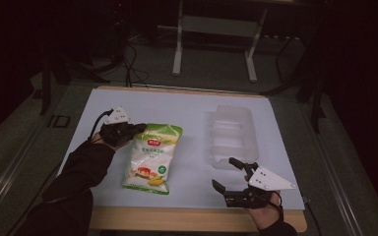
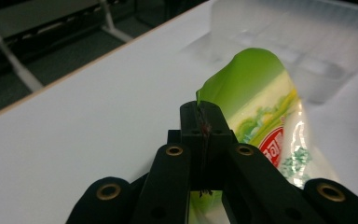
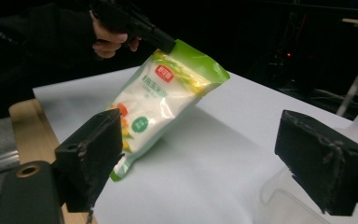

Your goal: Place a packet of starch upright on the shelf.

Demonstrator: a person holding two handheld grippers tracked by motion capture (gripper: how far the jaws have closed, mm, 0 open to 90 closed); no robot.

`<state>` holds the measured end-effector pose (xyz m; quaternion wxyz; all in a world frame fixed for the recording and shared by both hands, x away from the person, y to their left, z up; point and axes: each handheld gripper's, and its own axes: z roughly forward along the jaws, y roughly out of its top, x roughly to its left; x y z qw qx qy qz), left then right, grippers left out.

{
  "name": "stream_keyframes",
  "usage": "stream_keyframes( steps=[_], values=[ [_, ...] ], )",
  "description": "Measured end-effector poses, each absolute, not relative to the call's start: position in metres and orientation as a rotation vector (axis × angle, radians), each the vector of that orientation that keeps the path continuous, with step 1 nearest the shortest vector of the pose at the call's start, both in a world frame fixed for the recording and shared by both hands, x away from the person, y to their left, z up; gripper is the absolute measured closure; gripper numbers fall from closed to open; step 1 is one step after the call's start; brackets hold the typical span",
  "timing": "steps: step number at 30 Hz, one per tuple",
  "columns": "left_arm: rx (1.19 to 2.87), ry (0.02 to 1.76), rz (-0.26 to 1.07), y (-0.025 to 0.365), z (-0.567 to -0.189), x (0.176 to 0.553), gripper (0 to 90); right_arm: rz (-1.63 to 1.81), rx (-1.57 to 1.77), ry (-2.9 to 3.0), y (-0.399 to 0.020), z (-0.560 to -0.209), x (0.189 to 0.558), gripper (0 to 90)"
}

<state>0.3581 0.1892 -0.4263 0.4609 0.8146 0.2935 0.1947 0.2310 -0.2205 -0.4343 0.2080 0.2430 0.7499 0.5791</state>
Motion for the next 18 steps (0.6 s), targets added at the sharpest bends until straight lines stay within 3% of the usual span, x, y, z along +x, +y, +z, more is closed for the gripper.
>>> stream_keyframes(
  steps=[10,18],
  values=[
    [1.971,0.631,0.491,0.191,-0.406,0.326,90.0,1.670,0.665,2.195,-0.187,-0.423,0.271,22.6],
    [1.945,0.580,0.477,0.188,-0.399,0.310,90.0,1.657,0.619,2.259,-0.142,-0.425,0.300,20.1]
  ],
)
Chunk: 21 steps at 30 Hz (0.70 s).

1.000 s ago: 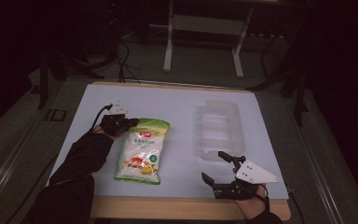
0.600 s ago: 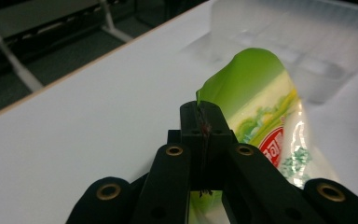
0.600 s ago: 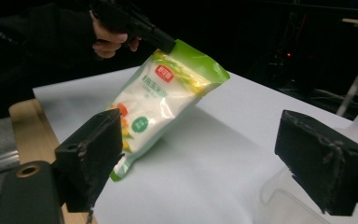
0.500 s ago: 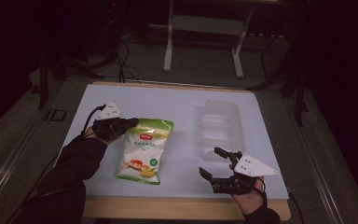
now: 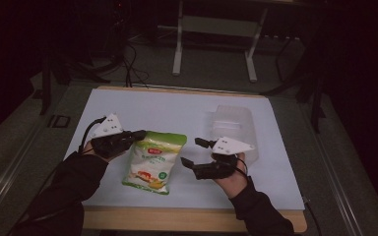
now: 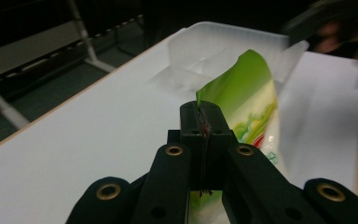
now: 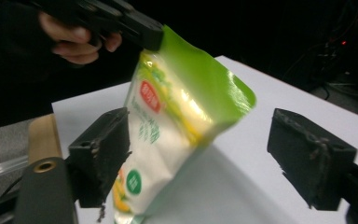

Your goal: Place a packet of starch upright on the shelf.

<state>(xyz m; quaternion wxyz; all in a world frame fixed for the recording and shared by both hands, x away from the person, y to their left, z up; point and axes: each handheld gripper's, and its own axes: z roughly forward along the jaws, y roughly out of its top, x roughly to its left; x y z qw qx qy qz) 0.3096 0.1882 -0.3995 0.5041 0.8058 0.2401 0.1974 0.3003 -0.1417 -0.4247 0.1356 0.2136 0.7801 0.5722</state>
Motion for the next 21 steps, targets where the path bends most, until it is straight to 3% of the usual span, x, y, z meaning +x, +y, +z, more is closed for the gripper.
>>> stream_keyframes(
  steps=[6,9,11,16,21],
  values=[
    [1.924,0.562,0.446,0.193,-0.400,0.304,90.0,1.641,0.668,2.351,-0.117,-0.443,0.322,22.6],
    [1.920,0.556,0.439,0.193,-0.400,0.302,90.0,1.653,0.656,2.405,-0.109,-0.447,0.326,32.0],
    [1.921,0.556,0.446,0.193,-0.400,0.302,90.0,1.643,0.641,2.432,-0.104,-0.448,0.327,47.6],
    [1.927,0.545,0.447,0.193,-0.400,0.301,90.0,1.634,0.585,2.488,-0.100,-0.446,0.326,72.4],
    [1.918,0.550,0.443,0.195,-0.400,0.300,90.0,1.626,0.536,2.518,-0.098,-0.444,0.328,78.8]
  ],
)
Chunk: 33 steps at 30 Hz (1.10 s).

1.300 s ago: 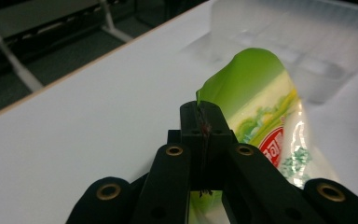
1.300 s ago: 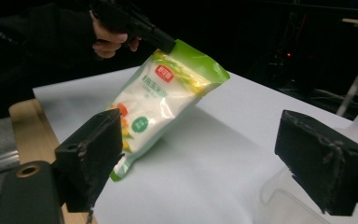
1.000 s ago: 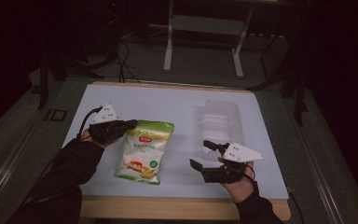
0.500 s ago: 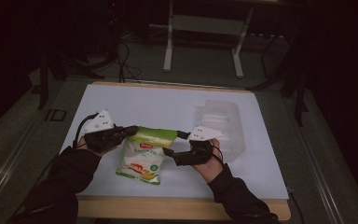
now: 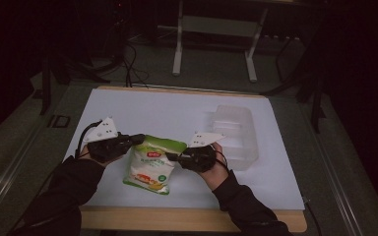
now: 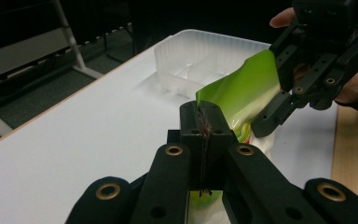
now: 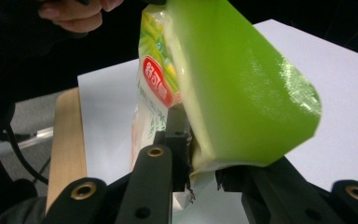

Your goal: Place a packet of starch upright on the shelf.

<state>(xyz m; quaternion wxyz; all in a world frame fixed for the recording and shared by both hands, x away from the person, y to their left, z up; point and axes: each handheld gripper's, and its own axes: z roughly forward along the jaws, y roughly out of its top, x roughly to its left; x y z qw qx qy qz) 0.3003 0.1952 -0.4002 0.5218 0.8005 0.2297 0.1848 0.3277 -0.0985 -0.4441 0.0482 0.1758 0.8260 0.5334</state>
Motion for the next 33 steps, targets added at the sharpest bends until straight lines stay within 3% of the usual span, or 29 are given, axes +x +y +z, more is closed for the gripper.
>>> stream_keyframes(
  steps=[5,18,22,24,27,33],
  values=[
    [1.914,0.541,0.431,0.201,-0.396,0.298,89.8,1.635,0.533,2.561,-0.095,-0.436,0.324,85.1],
    [1.846,0.502,0.408,0.212,-0.374,0.293,88.4,1.677,0.484,2.565,-0.091,-0.398,0.312,86.3],
    [1.756,0.471,0.338,0.221,-0.368,0.295,68.2,1.680,0.463,2.576,-0.099,-0.380,0.314,86.3],
    [1.747,0.465,0.355,0.221,-0.370,0.293,52.3,1.684,0.447,2.558,-0.104,-0.373,0.314,86.3],
    [1.732,0.485,0.372,0.222,-0.374,0.291,36.4,1.690,0.429,2.516,-0.111,-0.361,0.315,86.3],
    [1.694,0.550,0.338,0.228,-0.385,0.294,16.0,1.717,0.420,2.440,-0.131,-0.341,0.321,86.2]
  ],
)
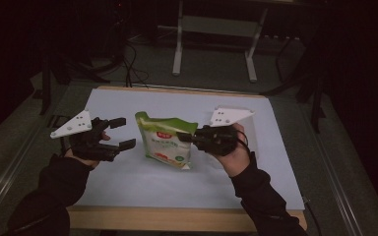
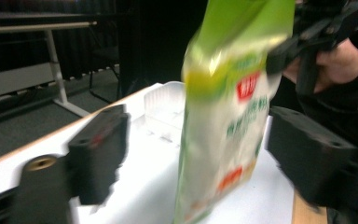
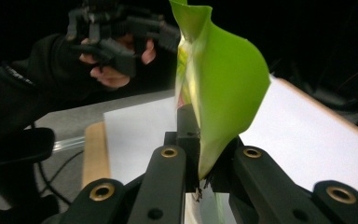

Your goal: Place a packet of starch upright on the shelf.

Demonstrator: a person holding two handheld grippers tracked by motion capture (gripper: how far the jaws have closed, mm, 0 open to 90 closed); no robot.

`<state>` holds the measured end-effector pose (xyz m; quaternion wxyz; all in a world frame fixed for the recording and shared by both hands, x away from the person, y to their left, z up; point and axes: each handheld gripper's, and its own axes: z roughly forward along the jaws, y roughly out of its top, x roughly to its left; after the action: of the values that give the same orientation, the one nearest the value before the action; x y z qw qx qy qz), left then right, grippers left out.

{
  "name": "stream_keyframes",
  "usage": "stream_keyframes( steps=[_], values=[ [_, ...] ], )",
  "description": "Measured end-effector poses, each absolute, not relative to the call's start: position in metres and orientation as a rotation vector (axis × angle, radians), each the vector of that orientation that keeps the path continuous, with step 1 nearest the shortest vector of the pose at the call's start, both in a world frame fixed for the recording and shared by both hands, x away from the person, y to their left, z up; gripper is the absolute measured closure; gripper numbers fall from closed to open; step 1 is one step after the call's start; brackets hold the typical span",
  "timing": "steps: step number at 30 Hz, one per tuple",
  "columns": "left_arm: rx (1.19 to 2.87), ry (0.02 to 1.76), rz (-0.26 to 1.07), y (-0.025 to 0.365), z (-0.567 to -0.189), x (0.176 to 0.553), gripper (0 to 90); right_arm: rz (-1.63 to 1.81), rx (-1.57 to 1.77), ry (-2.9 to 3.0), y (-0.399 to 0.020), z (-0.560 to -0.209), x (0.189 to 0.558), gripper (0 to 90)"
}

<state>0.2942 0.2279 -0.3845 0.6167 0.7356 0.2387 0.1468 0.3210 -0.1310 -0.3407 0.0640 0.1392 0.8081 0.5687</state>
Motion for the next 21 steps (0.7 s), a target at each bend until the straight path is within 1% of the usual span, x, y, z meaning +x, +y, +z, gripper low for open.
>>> stream_keyframes(
  steps=[4,6,14,20,21],
  values=[
    [1.684,0.589,0.327,0.228,-0.396,0.295,11.7,1.711,0.406,2.421,-0.144,-0.329,0.326,86.2],
    [1.689,0.594,0.324,0.227,-0.403,0.294,6.7,1.717,0.410,2.402,-0.151,-0.323,0.328,86.2],
    [1.684,0.660,0.286,0.226,-0.434,0.290,3.6,1.714,0.427,2.288,-0.190,-0.297,0.341,86.2],
    [1.714,0.691,0.276,0.229,-0.451,0.285,2.7,1.697,0.489,2.227,-0.221,-0.285,0.354,86.1],
    [1.714,0.691,0.276,0.229,-0.451,0.285,2.6,1.697,0.489,2.227,-0.221,-0.285,0.354,86.1]
  ],
)
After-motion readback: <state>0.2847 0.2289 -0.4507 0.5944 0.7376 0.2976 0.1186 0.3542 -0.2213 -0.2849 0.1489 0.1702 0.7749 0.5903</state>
